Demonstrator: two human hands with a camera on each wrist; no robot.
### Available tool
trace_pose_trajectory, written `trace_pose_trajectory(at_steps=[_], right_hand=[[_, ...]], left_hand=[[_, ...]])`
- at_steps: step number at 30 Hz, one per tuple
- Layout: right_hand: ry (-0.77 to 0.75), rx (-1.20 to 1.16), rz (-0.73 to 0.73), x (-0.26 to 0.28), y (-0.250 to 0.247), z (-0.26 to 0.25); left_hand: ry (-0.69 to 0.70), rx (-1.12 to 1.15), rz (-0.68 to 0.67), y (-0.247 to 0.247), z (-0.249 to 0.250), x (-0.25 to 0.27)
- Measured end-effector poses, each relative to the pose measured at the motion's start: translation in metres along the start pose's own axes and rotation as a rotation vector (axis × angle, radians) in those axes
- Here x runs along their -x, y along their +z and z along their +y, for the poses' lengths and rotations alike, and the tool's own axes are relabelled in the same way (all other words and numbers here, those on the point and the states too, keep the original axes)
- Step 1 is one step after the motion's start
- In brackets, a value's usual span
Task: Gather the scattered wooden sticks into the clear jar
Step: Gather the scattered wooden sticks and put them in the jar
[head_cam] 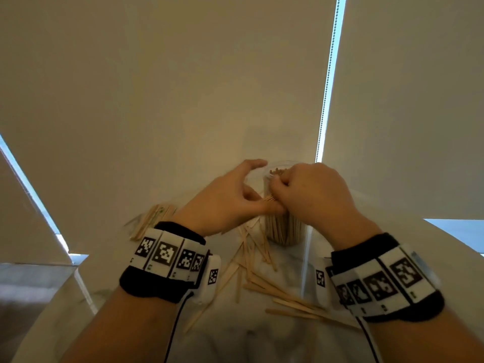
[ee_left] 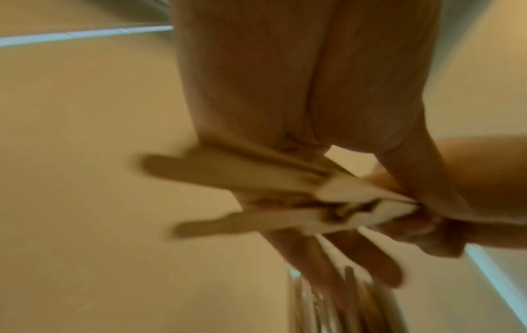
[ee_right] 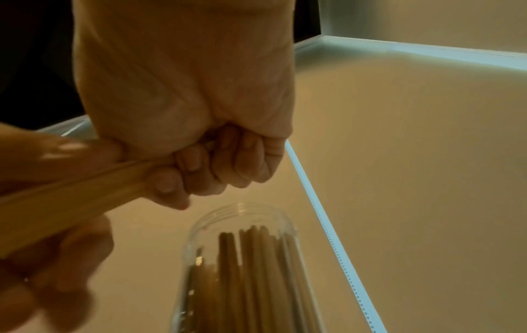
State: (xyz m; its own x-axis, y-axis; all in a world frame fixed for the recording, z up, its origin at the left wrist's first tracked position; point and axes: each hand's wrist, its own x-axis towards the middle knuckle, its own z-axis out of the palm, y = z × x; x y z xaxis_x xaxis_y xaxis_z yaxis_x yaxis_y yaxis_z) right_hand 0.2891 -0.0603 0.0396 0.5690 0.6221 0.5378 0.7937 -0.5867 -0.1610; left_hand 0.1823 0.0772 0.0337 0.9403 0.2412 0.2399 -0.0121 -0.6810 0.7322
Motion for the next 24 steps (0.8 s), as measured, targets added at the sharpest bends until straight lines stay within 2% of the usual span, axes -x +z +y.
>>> trace_pose_trajectory(at_steps=[2,3,4,5,7,9,13,16,18,21,24], right_hand=[[0.091,-0.066,0.065,-0.002,-0.006,0.014],[0.133,-0.108,0.103,-0.003,-0.01,0.021],[0.167,-0.149,0.135,-0.004,-0.012,0.025],[0.186,-0.182,0.159,-0.005,-0.014,0.027],[0.188,-0.221,0.177,-0.006,-0.014,0.022],[0.182,-0.192,0.166,-0.004,-0.007,0.008],[0.145,0.025,0.191,0.004,0.006,-0.014],[0.148,0.097,0.196,0.007,0.004,-0.011],[0.135,0.119,0.17,0.006,0.002,-0.006],[0.116,-0.047,0.037,0.002,-0.001,-0.001],[-0.026,-0.229,-0.022,0.0,-0.005,0.0]], left_hand=[[-0.015,0.025,0.263,-0.012,-0.008,-0.003],[-0.035,0.128,0.396,-0.016,-0.01,-0.005],[-0.079,0.272,0.472,-0.017,-0.009,-0.006],[-0.137,0.431,0.488,-0.015,-0.006,-0.007],[-0.21,0.73,0.432,-0.006,0.006,-0.007],[-0.215,0.887,0.385,0.003,0.017,-0.007],[-0.251,0.79,0.32,0.023,0.018,-0.006],[-0.308,0.762,0.261,0.027,0.013,-0.008],[-0.263,0.608,0.232,0.025,0.01,-0.009],[-0.162,0.487,0.27,0.02,0.008,-0.007],[-0.153,0.557,0.368,0.009,0.003,-0.008]])
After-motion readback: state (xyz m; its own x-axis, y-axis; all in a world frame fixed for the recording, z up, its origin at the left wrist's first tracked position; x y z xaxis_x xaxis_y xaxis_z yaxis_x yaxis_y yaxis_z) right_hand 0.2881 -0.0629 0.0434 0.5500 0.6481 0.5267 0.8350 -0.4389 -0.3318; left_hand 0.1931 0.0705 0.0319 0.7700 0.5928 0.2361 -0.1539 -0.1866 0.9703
